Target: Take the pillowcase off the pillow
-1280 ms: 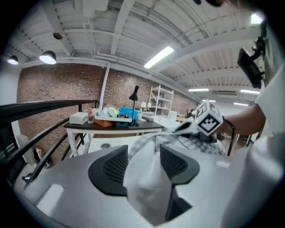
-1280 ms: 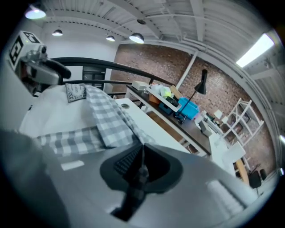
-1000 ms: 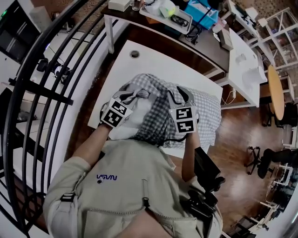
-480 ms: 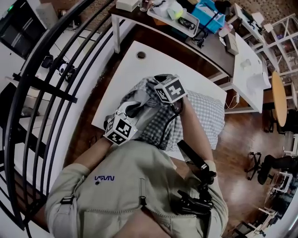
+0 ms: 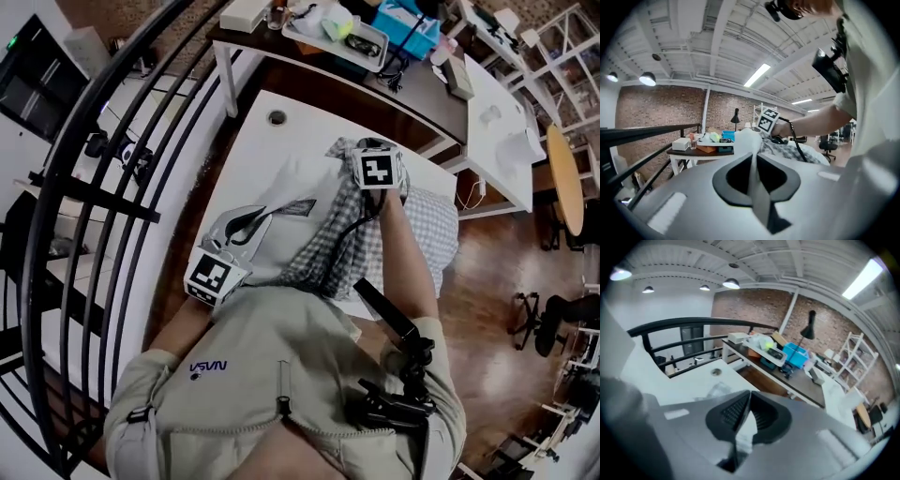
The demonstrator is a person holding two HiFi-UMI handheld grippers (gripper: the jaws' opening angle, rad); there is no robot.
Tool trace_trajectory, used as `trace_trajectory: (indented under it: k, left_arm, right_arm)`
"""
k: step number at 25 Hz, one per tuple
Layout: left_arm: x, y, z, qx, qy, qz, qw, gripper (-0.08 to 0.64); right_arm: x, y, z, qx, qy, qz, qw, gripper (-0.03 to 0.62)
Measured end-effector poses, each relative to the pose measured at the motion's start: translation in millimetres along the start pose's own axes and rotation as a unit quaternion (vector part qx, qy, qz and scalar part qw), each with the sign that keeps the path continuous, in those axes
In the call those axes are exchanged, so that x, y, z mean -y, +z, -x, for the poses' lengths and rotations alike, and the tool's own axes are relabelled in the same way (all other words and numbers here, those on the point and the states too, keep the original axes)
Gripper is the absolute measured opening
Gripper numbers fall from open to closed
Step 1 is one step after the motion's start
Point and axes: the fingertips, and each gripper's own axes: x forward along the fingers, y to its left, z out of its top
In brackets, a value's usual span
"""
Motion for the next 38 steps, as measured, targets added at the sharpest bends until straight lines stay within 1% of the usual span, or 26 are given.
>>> trace_trajectory:
  k: [1, 2, 3, 4, 6, 7, 8, 10, 11, 12, 15, 17, 19, 21, 24, 27, 29, 30, 31, 32, 33, 34, 35, 36, 37, 38]
  left_arm:
    - [-12, -4, 0, 0.001, 0.010, 0.022, 0.9997, 0.029]
    - [-23, -9, -2, 0.001, 0.017, 0.040, 0.9990, 0.028]
    - [-33, -15, -7, -0.002, 0.020, 0.057, 0.9982, 0.028]
    - [-41, -21, -14, -0.006, 0.022, 0.070, 0.9973, 0.028]
    - [-53, -37, -33, -0.025, 0.028, 0.083, 0.9958, 0.029]
    - [-58, -46, -44, -0.038, 0.032, 0.081, 0.9955, 0.032]
    - [-62, -53, -55, -0.050, 0.035, 0.076, 0.9952, 0.037]
    - [-64, -63, -73, -0.069, 0.033, 0.060, 0.9952, 0.048]
    - [-64, -65, -78, -0.075, 0.029, 0.052, 0.9954, 0.048]
    - [-64, -66, -80, -0.078, 0.025, 0.045, 0.9956, 0.057]
    - [-59, -57, -68, -0.080, 0.012, 0.021, 0.9965, 0.134]
    - [-45, -48, -50, -0.074, -0.007, -0.002, 0.9972, 0.146]
    - [-26, -45, -30, -0.074, -0.035, -0.023, 0.9964, 0.149]
    - [-4, -59, -13, -0.092, -0.070, -0.038, 0.9926, 0.169]
    - [24, -98, 4, -0.142, -0.117, -0.042, 0.9821, 0.219]
    - [37, -133, 5, -0.184, -0.141, -0.036, 0.9721, 0.263]
    - [40, -152, 0, -0.208, -0.149, -0.041, 0.9659, 0.267]
    - [40, -161, -3, -0.218, -0.152, -0.043, 0.9631, 0.265]
    - [41, -167, -6, -0.226, -0.155, -0.043, 0.9607, 0.218]
    - [42, -167, -8, -0.229, -0.160, -0.045, 0.9592, 0.139]
    - [43, -161, -11, -0.227, -0.165, -0.047, 0.9586, 0.075]
    - [44, -154, -13, -0.223, -0.169, -0.044, 0.9591, 0.032]
    - [45, -146, -14, -0.217, -0.171, -0.035, 0.9604, 0.025]
    - [44, -139, -15, -0.210, -0.173, -0.023, 0.9620, 0.023]
    - [44, -131, -15, -0.202, -0.174, -0.011, 0.9637, 0.023]
    - [43, -123, -15, -0.194, -0.173, -0.003, 0.9656, 0.021]
  right_arm:
    - [22, -17, 1, -0.013, -0.025, -0.023, 0.999, 0.006]
    - [40, -34, 3, -0.023, -0.040, -0.047, 0.998, 0.006]
    - [51, -51, 2, -0.031, -0.044, -0.073, 0.996, 0.006]
    - [54, -66, 0, -0.034, -0.036, -0.097, 0.994, 0.008]
    - [41, -85, -6, -0.033, 0.002, -0.132, 0.991, 0.008]
    - [36, -88, -7, -0.029, 0.010, -0.129, 0.991, 0.009]
    - [37, -87, -6, -0.021, 0.005, -0.115, 0.993, 0.021]
    - [39, -77, 1, 0.008, -0.005, -0.094, 0.996, 0.068]
    - [38, -70, 7, 0.026, -0.005, -0.094, 0.995, 0.090]
    - [36, -61, 16, 0.046, -0.006, -0.098, 0.994, 0.094]
    - [27, -41, 63, 0.114, -0.013, -0.117, 0.986, 0.094]
    - [8, -38, 98, 0.144, -0.003, -0.125, 0.982, 0.095]
    - [-18, -48, 126, 0.153, 0.010, -0.130, 0.980, 0.095]
    - [-48, -70, 144, 0.141, 0.023, -0.140, 0.980, 0.098]
    - [-96, -111, 159, 0.098, 0.050, -0.160, 0.981, 0.105]
    - [-142, -143, 168, 0.057, 0.082, -0.170, 0.980, 0.122]
    - [-168, -158, 171, 0.036, 0.095, -0.176, 0.979, 0.130]
    - [-180, -166, 172, 0.025, 0.101, -0.180, 0.978, 0.138]
    - [-192, -173, 171, 0.014, 0.106, -0.183, 0.977, 0.150]
    - [-203, -178, 168, 0.003, 0.112, -0.182, 0.977, 0.161]
    - [-214, -183, 164, -0.006, 0.116, -0.176, 0.978, 0.167]
    - [-222, -187, 158, -0.013, 0.115, -0.164, 0.980, 0.174]
    - [-228, -189, 151, -0.019, 0.107, -0.145, 0.983, 0.188]
    - [-229, -190, 143, -0.024, 0.091, -0.121, 0.988, 0.189]
    - [-227, -190, 136, -0.028, 0.072, -0.096, 0.992, 0.179]
    - [-223, -189, 131, -0.029, 0.052, -0.075, 0.995, 0.143]
